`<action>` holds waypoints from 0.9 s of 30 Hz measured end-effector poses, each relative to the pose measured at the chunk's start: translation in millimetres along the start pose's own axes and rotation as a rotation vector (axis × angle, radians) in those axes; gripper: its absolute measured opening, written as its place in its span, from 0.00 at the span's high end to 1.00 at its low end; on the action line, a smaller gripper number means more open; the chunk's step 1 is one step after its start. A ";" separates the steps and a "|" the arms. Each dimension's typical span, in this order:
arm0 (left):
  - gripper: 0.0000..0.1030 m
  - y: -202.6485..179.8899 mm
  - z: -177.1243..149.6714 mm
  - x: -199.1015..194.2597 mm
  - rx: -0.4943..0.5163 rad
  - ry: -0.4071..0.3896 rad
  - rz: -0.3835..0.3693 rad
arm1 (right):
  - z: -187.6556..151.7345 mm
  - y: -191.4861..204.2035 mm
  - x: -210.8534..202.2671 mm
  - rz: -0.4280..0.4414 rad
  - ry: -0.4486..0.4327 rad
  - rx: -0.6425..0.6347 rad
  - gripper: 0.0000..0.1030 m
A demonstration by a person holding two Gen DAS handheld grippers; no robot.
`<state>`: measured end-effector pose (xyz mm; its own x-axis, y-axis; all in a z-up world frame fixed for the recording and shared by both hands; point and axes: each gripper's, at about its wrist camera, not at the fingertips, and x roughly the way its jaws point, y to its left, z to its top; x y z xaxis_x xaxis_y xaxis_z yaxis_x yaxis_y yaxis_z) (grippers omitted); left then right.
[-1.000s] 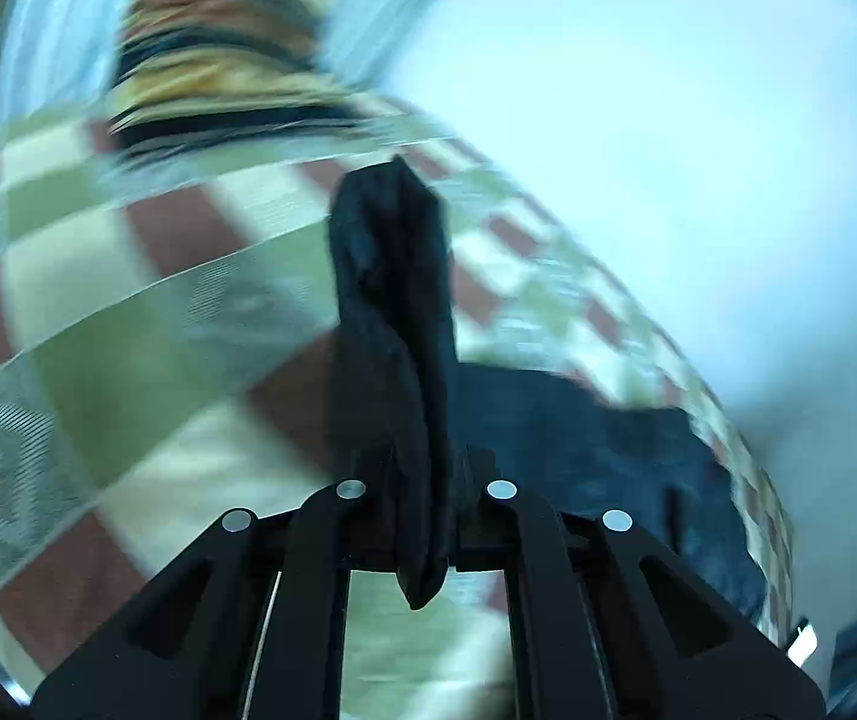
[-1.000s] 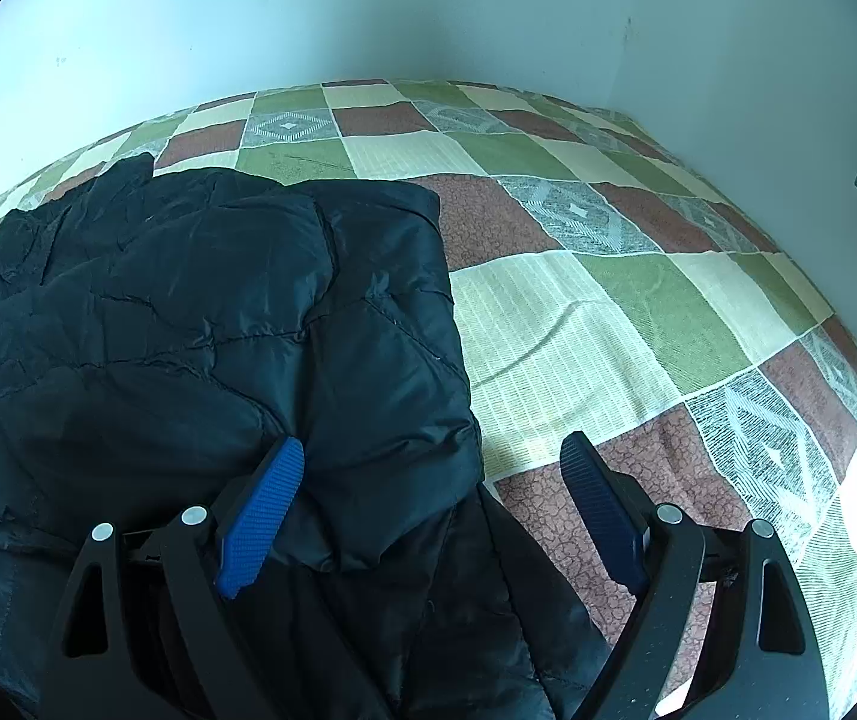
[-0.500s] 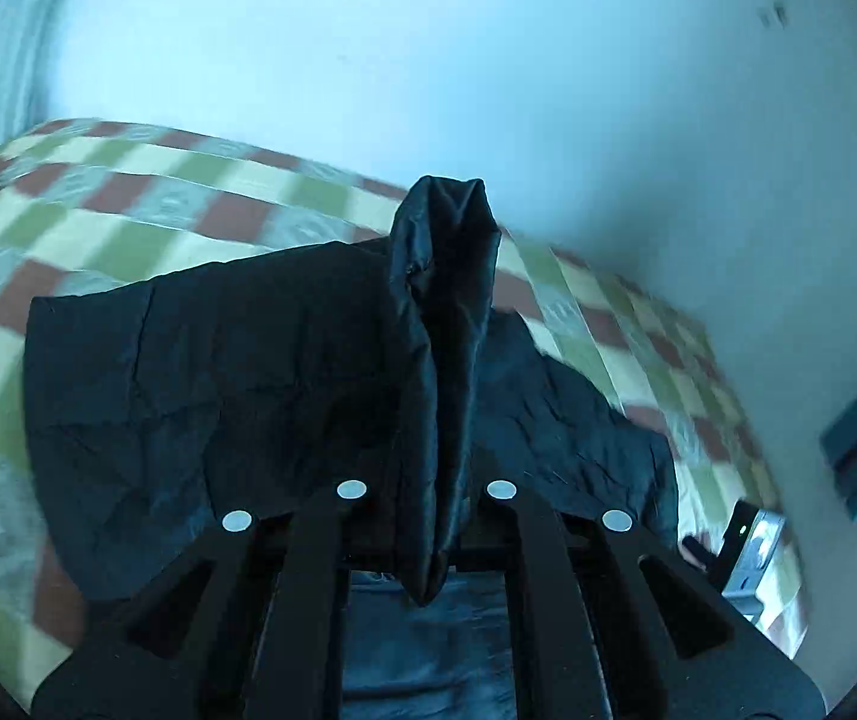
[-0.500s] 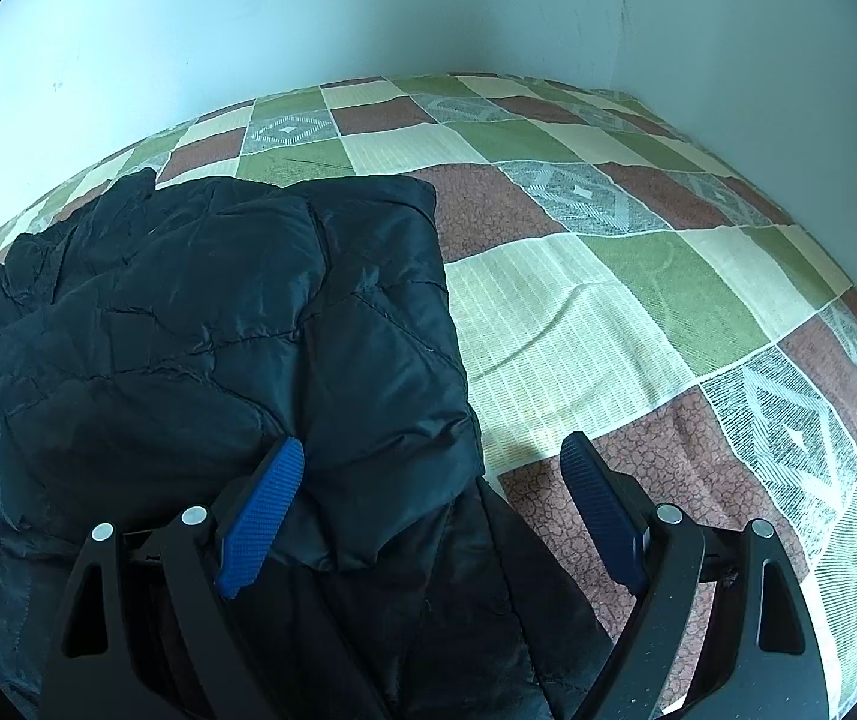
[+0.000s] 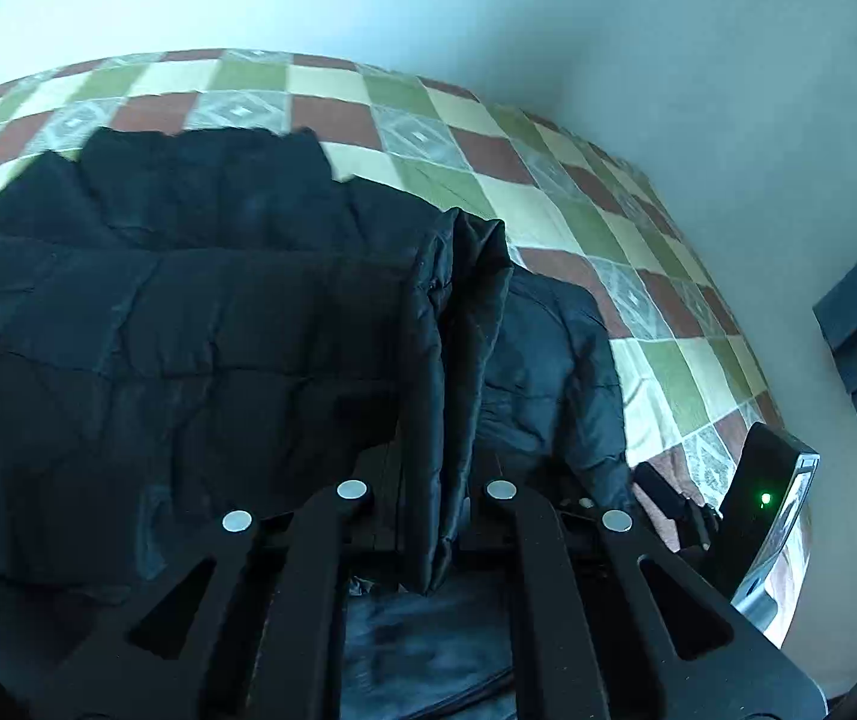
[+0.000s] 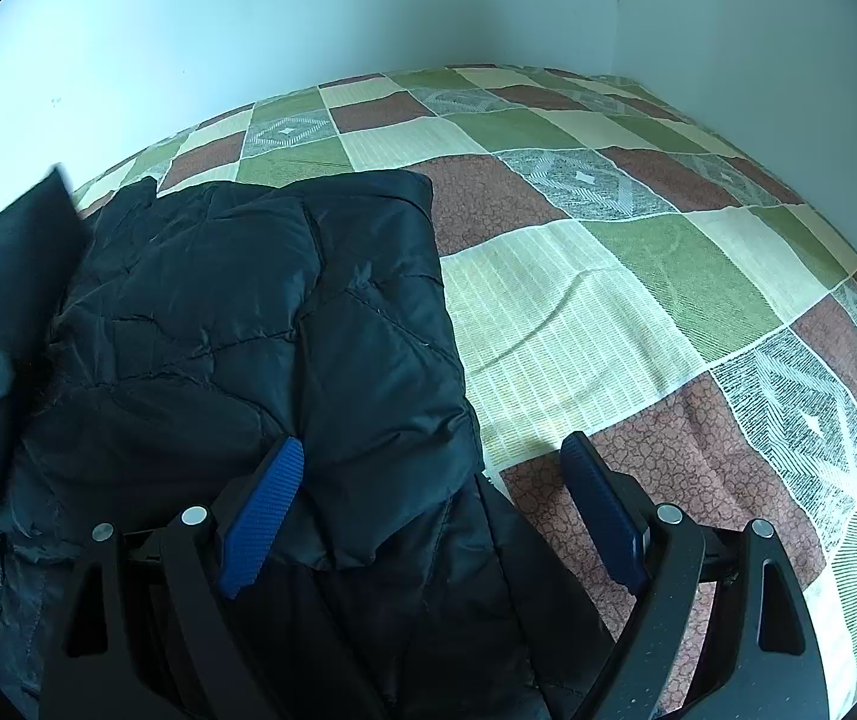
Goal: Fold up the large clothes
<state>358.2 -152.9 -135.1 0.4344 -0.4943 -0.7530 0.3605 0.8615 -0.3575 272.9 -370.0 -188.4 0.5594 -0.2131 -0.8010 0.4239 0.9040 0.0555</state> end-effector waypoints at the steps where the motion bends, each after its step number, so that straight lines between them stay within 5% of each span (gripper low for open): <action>1: 0.92 -2.9 0.0 3.0 0.005 0.002 -0.001 | 0.0 -0.3 0.1 0.002 0.000 0.001 0.17; 6: 0.91 -12.1 2.0 30.6 0.006 0.055 0.007 | 0.2 -0.2 0.7 0.003 0.002 0.003 0.17; 8: 0.83 -11.8 1.2 34.2 -0.001 0.063 -0.008 | 0.2 -0.1 0.7 0.002 0.001 0.002 0.17; 12: 0.47 -13.9 -2.9 14.4 -0.007 0.044 -0.040 | -0.6 -0.3 0.9 0.002 0.000 0.002 0.17; 16: 0.44 -5.2 -6.7 -25.3 0.001 -0.011 -0.055 | -0.8 -0.5 0.8 0.005 0.001 0.006 0.17; 22: 0.42 72.5 -16.8 -85.9 -0.025 -0.101 0.139 | 4.5 -6.2 -13.2 0.014 0.001 0.034 0.17; 27: 0.42 153.8 -18.9 -112.8 -0.128 -0.127 0.310 | 16.4 12.1 -61.8 0.051 -0.085 0.020 0.17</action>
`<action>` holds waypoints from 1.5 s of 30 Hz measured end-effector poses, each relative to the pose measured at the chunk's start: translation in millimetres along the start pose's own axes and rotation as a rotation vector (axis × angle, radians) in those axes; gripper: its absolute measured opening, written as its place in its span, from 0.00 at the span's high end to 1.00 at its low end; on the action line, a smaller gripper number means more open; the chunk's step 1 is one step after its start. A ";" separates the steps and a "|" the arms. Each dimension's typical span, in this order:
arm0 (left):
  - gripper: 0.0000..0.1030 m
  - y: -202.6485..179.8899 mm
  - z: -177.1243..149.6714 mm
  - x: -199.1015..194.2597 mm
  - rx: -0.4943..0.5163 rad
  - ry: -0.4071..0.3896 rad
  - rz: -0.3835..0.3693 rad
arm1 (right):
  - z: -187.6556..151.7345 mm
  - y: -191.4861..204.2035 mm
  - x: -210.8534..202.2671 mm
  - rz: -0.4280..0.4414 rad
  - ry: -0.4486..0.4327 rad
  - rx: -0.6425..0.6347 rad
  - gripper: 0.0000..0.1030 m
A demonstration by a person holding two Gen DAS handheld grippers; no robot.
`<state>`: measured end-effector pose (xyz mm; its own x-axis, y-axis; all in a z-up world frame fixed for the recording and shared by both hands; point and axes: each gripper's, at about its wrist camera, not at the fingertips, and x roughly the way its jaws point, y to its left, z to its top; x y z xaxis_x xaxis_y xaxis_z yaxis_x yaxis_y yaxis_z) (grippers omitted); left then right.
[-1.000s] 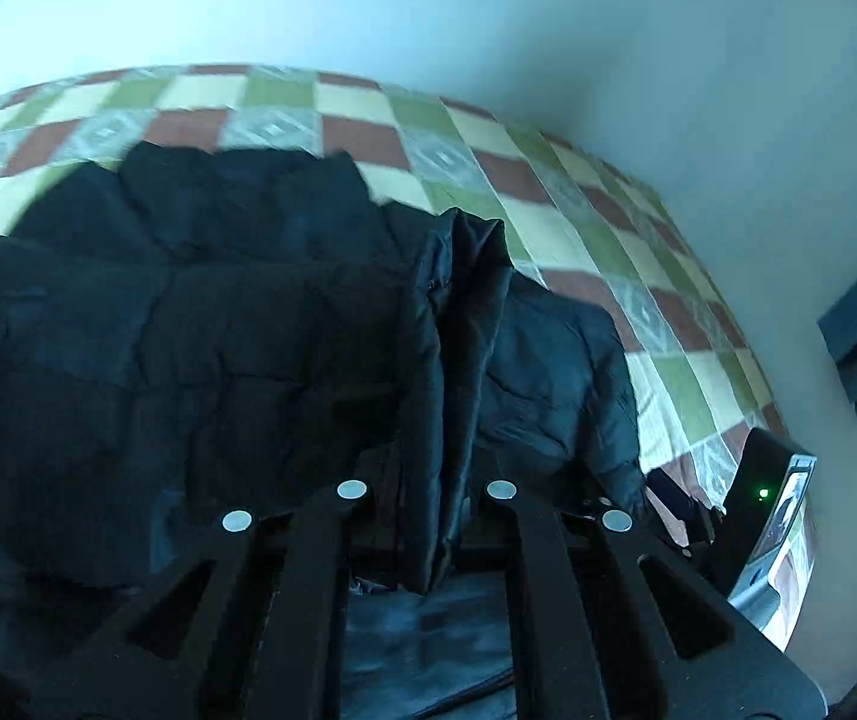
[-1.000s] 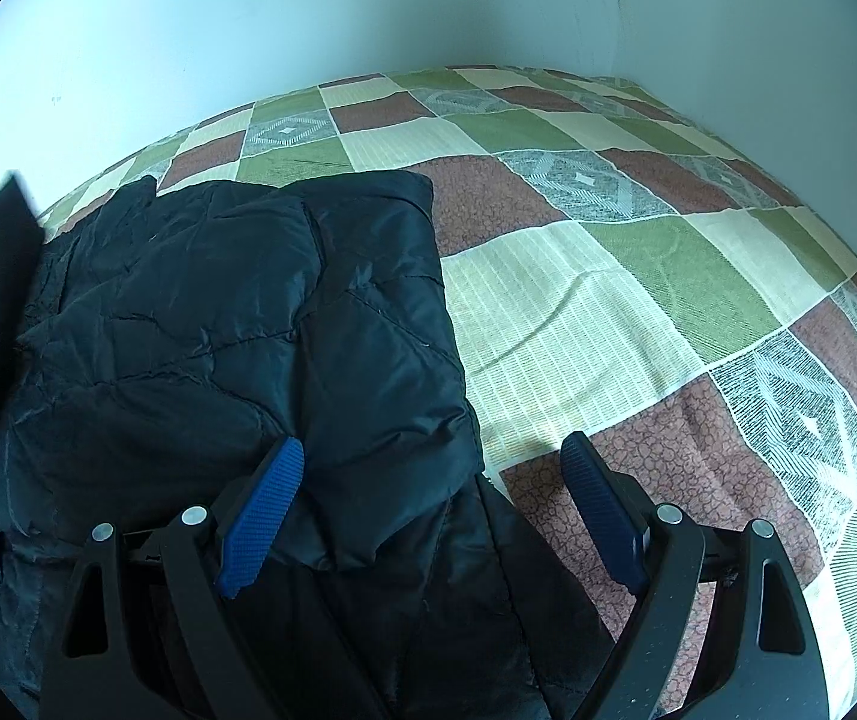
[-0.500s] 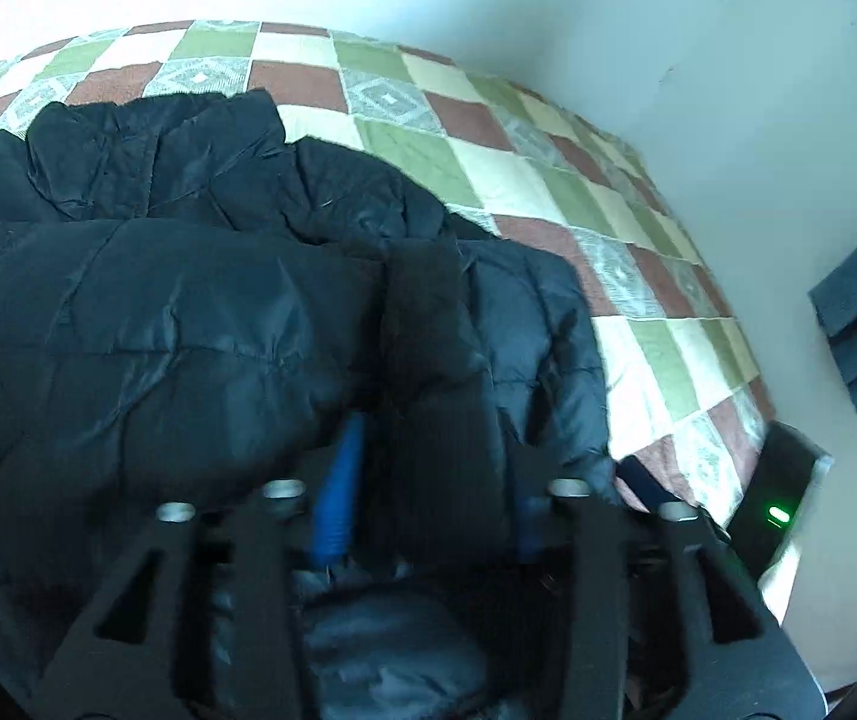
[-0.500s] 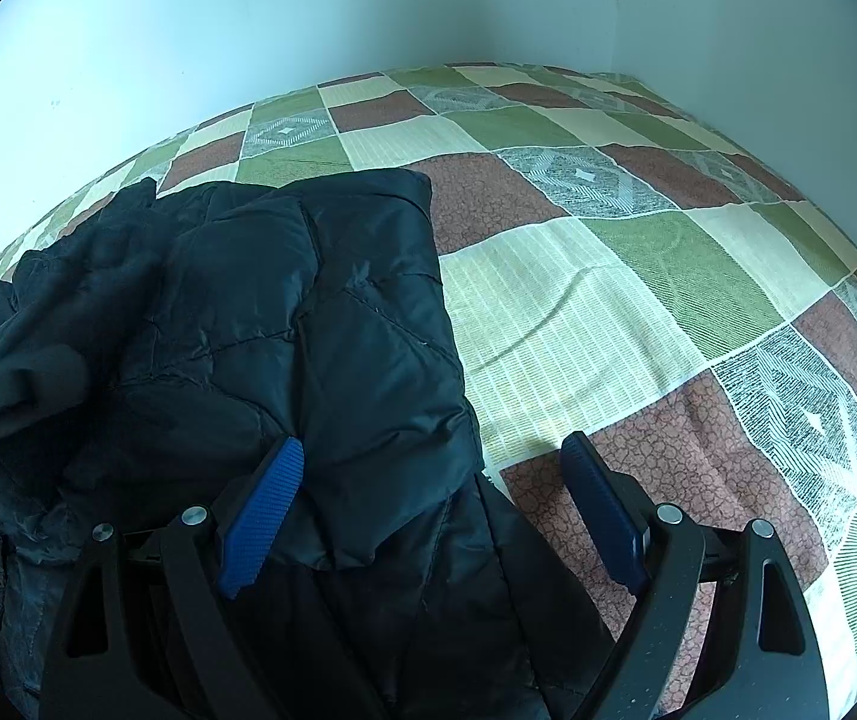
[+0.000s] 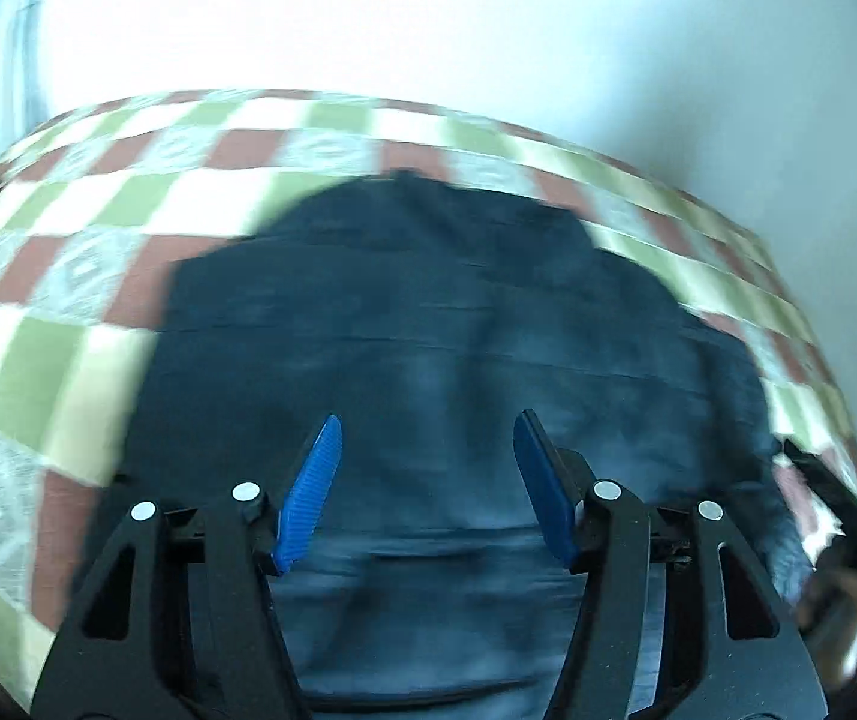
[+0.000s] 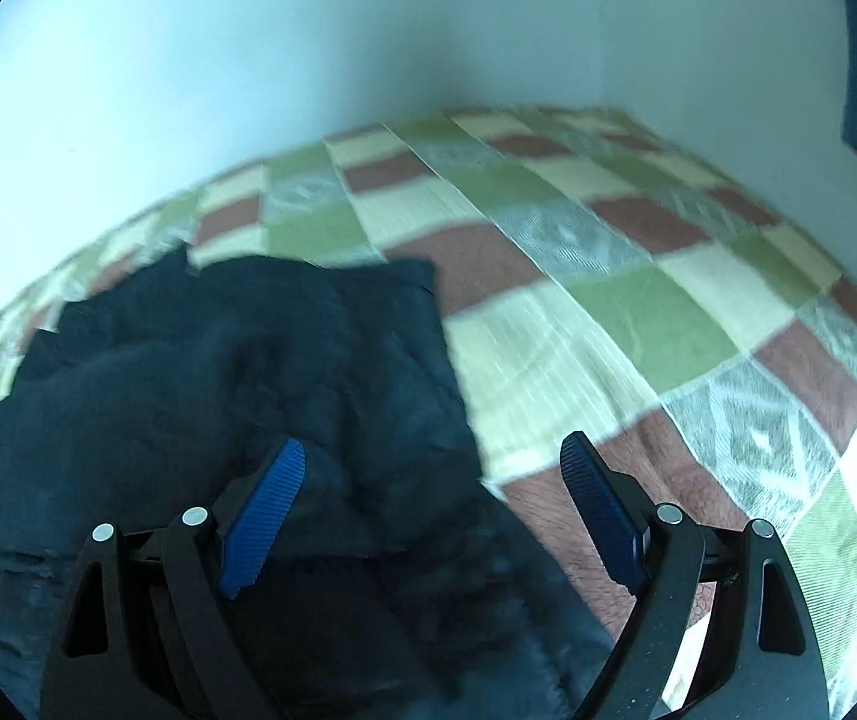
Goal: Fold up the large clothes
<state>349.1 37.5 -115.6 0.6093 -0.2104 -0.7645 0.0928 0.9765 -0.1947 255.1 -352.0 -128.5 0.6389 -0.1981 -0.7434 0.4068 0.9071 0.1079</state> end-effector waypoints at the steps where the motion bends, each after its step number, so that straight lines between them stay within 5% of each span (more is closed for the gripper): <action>1: 0.42 9.7 1.9 0.2 -0.012 -0.003 0.021 | 3.2 8.1 -4.4 0.020 -0.004 -0.016 0.17; 3: 0.42 26.8 5.8 3.2 -0.010 -0.017 0.091 | 7.4 30.2 -8.5 0.066 -0.003 -0.054 0.18; 7: 0.42 36.8 6.7 22.7 0.045 -0.007 0.213 | 5.3 80.2 14.0 0.095 0.052 -0.175 0.47; 14: 0.44 58.4 -6.5 60.7 0.061 0.100 0.249 | -16.3 90.6 74.2 0.100 0.196 -0.195 0.44; 23: 0.45 46.6 -8.1 51.1 0.119 0.064 0.318 | -11.9 96.6 56.9 0.063 0.158 -0.212 0.41; 30: 0.39 -4.2 24.6 24.0 0.162 -0.058 0.198 | 21.2 133.2 37.3 0.090 0.053 -0.249 0.35; 34: 0.39 -23.0 36.5 58.8 0.182 -0.027 0.228 | 24.0 149.9 70.3 0.060 0.087 -0.284 0.34; 38: 0.37 -20.3 28.8 104.4 0.177 0.114 0.243 | 10.2 148.6 99.7 0.050 0.150 -0.291 0.29; 45: 0.37 -27.4 26.6 76.0 0.185 0.044 0.262 | 17.5 148.3 76.4 0.052 0.123 -0.279 0.29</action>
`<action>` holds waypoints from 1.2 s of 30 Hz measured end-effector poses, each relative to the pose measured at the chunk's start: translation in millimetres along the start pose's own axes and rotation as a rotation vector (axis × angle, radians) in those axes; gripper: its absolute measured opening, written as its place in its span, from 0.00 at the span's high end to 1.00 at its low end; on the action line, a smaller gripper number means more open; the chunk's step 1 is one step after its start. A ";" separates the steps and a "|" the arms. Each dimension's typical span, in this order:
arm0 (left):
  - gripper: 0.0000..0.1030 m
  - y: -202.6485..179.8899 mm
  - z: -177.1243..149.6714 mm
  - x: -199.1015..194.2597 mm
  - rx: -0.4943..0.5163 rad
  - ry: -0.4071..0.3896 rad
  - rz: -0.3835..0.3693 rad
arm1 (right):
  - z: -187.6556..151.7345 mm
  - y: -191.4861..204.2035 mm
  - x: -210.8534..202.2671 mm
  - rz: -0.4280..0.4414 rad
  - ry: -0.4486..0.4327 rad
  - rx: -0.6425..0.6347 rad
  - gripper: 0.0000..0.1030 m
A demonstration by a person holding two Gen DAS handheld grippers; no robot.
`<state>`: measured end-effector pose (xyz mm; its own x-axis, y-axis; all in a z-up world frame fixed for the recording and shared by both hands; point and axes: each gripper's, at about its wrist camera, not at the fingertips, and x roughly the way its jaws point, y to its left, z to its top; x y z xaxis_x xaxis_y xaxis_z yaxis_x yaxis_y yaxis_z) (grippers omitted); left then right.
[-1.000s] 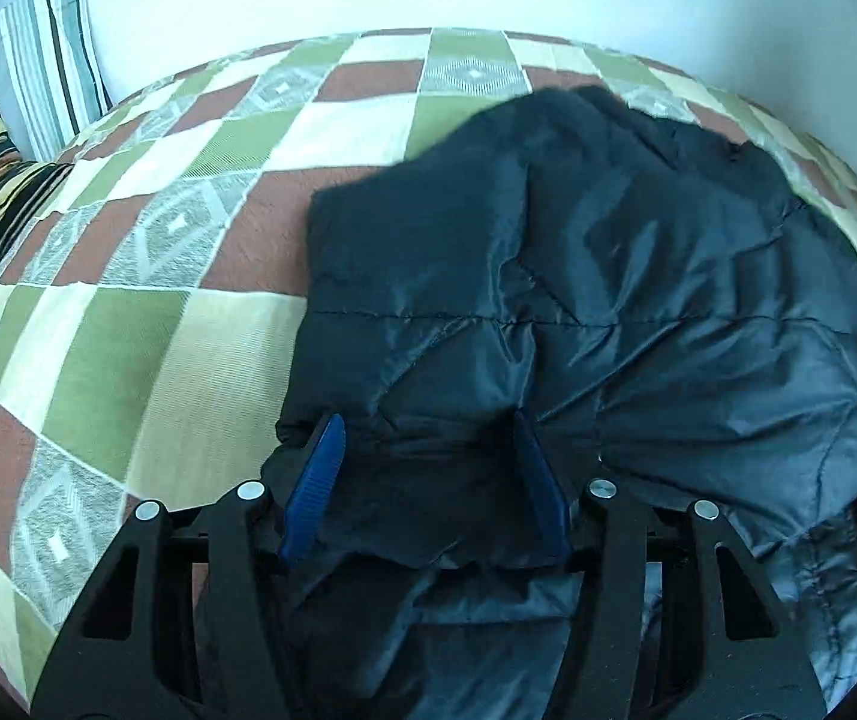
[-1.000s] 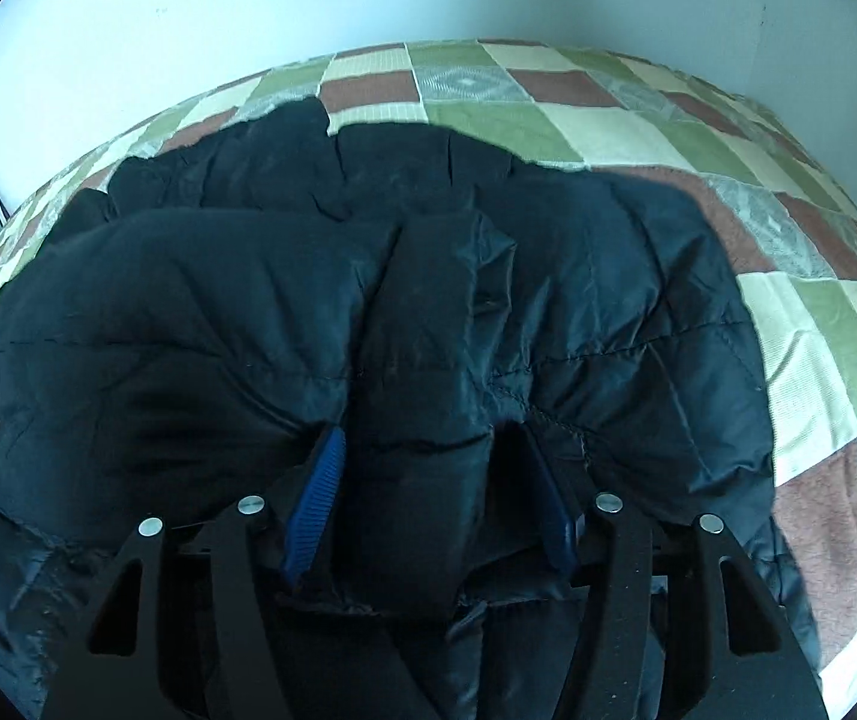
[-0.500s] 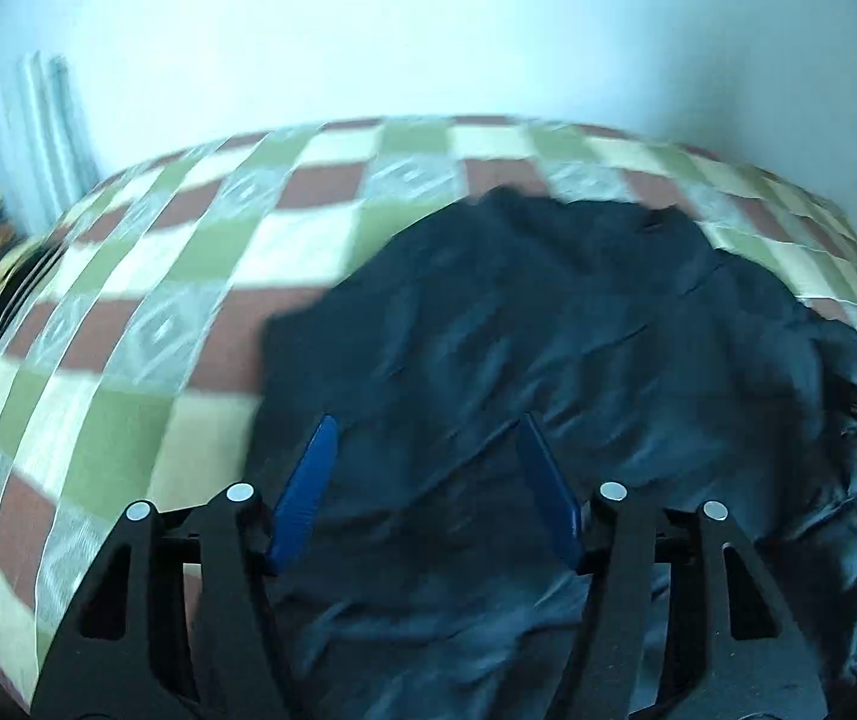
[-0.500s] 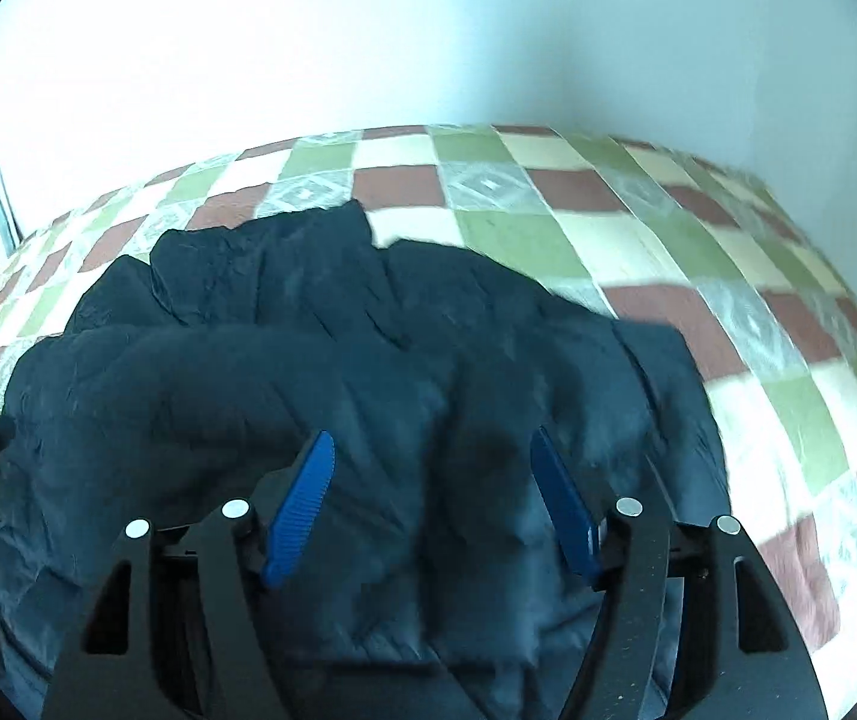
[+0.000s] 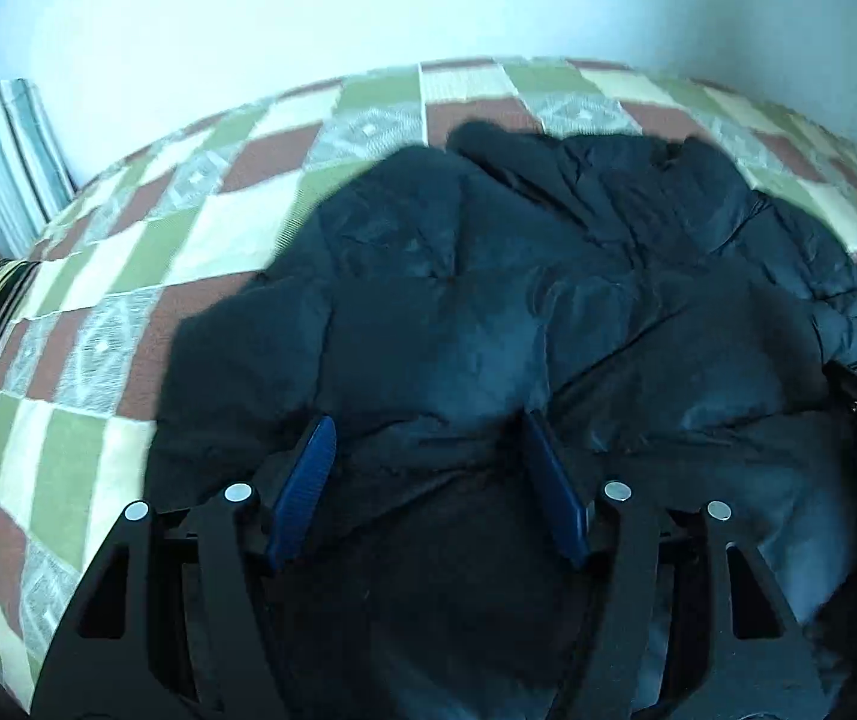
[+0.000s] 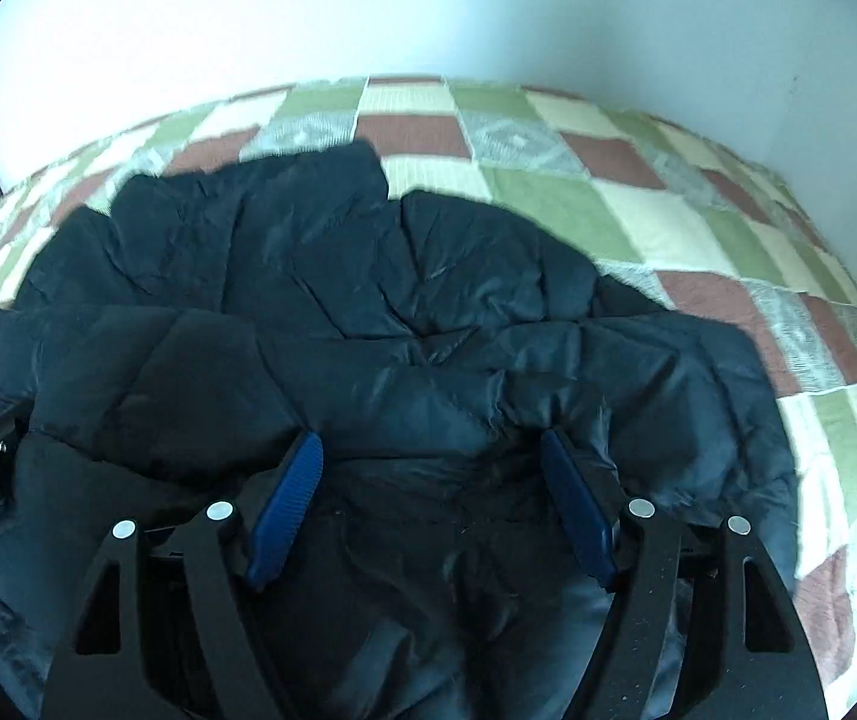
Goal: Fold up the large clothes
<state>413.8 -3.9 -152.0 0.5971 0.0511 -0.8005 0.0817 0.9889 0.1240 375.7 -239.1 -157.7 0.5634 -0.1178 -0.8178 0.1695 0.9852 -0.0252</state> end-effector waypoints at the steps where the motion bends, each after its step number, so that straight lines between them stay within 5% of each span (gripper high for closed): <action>1: 0.37 -0.6 -3.3 -11.1 -0.013 -0.020 -0.024 | -2.9 -0.2 -11.0 0.021 -0.018 0.011 0.29; 5: 0.37 -15.8 -14.8 -32.0 0.018 -0.062 -0.070 | -18.3 12.2 -34.1 0.048 -0.063 -0.020 0.28; 14: 0.35 -35.6 -30.5 10.5 0.076 0.029 -0.034 | -37.0 27.4 2.0 0.023 0.023 -0.070 0.27; 21: 0.30 -0.1 -46.9 -45.8 0.032 -0.034 -0.051 | -50.2 -4.0 -53.6 0.080 -0.039 -0.015 0.26; 26: 0.23 61.5 -100.4 -103.4 -0.035 -0.068 -0.032 | -95.2 -58.9 -107.7 0.008 -0.058 -0.016 0.23; 36: 0.20 151.8 -231.2 -160.2 -0.213 0.044 0.010 | -191.9 -157.7 -159.3 -0.115 0.010 0.078 0.23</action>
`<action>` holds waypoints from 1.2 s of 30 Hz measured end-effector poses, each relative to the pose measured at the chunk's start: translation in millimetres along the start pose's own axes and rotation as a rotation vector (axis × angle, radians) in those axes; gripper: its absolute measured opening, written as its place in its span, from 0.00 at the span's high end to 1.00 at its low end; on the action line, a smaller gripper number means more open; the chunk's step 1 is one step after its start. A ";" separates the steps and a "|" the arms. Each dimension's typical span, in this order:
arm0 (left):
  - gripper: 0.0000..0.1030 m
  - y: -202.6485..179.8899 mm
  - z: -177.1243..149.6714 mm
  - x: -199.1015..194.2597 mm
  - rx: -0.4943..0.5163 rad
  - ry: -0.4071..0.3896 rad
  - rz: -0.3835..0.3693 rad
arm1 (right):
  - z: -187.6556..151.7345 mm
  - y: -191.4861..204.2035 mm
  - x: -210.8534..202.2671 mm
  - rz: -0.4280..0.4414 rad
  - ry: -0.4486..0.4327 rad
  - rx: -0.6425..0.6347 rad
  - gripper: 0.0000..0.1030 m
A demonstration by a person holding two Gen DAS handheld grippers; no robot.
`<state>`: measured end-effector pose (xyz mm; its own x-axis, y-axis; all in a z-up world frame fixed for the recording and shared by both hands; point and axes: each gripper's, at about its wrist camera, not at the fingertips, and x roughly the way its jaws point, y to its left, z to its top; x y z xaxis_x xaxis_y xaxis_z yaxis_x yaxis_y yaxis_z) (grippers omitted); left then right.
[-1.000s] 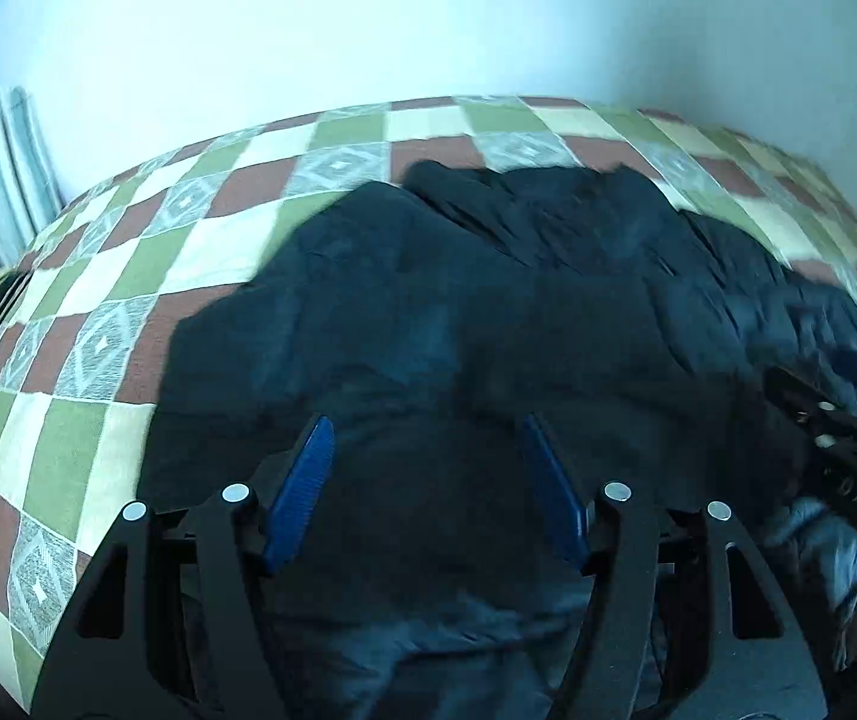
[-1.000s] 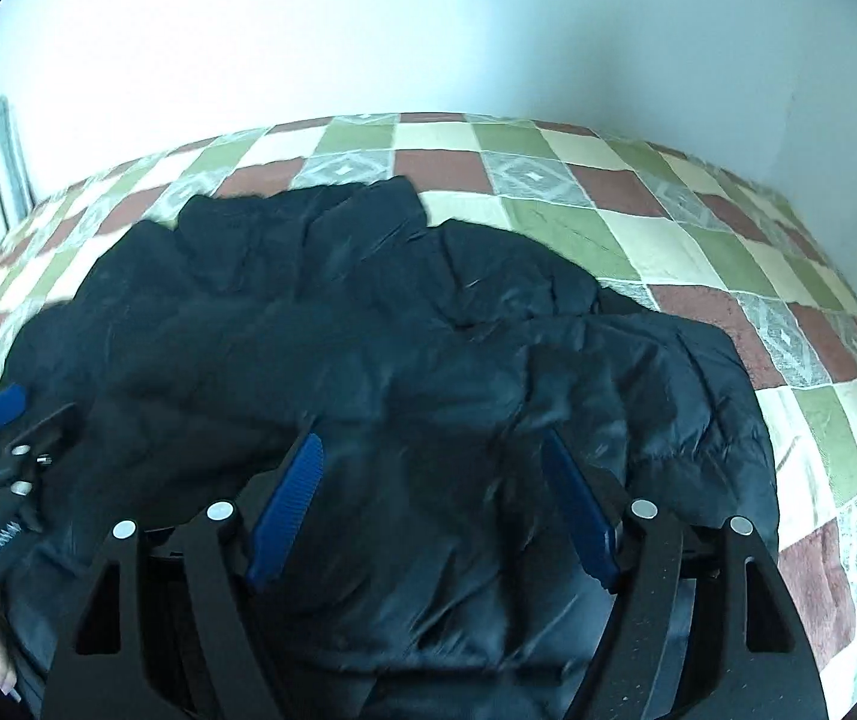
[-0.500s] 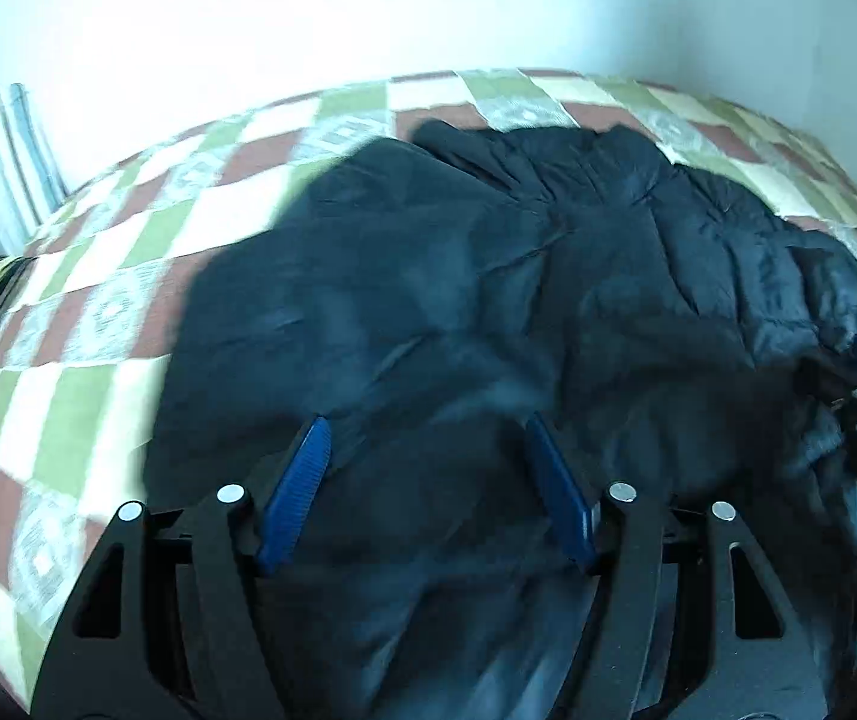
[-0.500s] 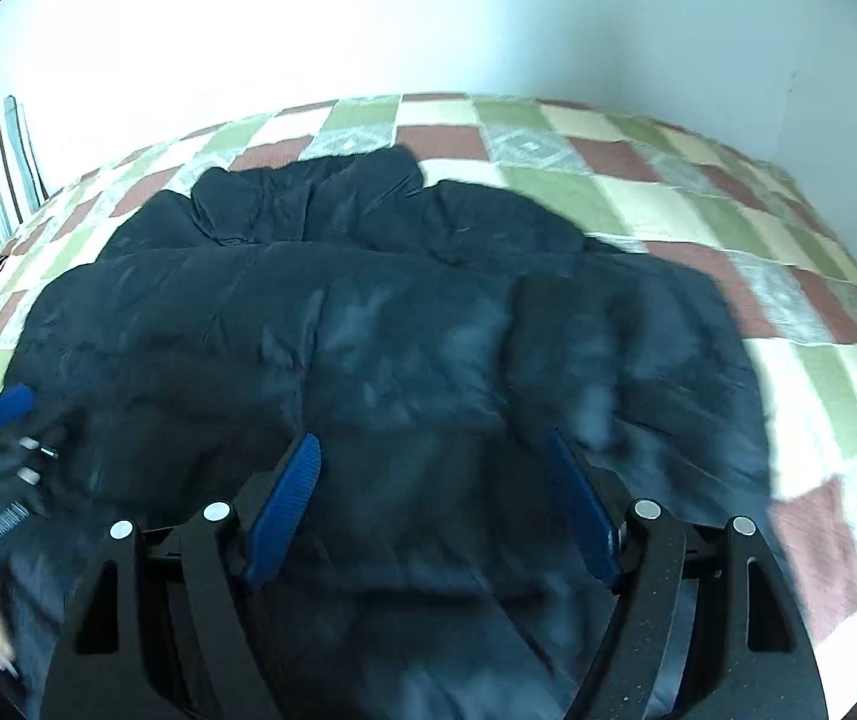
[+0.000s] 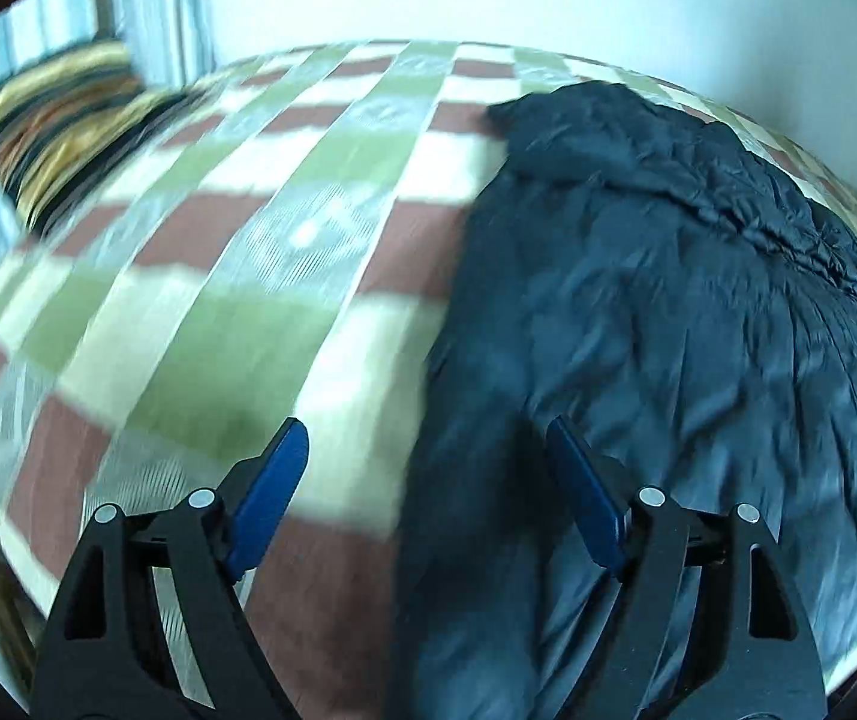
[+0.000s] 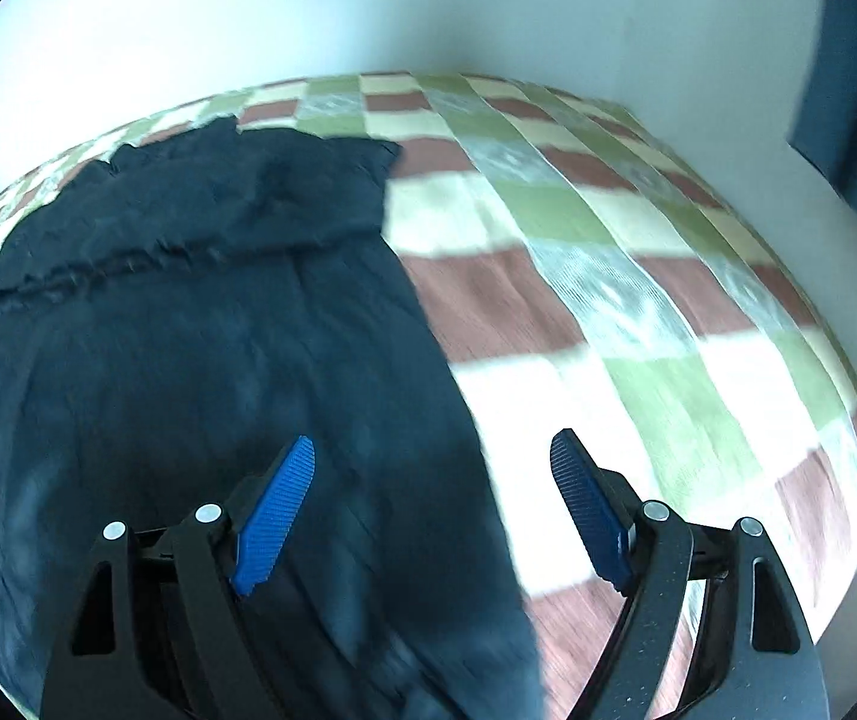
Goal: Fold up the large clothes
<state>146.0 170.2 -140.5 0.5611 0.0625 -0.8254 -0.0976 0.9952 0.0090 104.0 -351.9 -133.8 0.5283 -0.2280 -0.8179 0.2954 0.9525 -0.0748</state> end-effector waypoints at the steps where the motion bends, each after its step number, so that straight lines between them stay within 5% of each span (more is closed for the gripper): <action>1: 0.18 4.3 -5.0 -1.5 -0.011 0.004 -0.010 | -9.6 -5.9 -1.6 0.001 0.012 0.007 0.22; 14: 0.17 16.5 -54.6 -15.4 -0.083 0.053 -0.258 | -65.6 -23.3 -13.5 0.076 0.063 0.058 0.18; 24: 0.32 -2.9 -62.6 -19.7 -0.033 0.044 -0.300 | -81.5 -29.7 -24.2 0.118 0.064 0.093 0.17; 36: 0.37 -4.9 -62.9 -18.5 -0.027 0.046 -0.295 | -88.3 -45.9 -31.2 0.186 0.065 0.145 0.17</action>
<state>84.4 159.4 -160.8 0.5308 -0.2329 -0.8149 0.0419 0.9675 -0.2492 3.7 -370.6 -155.2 0.5336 -0.0333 -0.8451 0.3113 0.9368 0.1597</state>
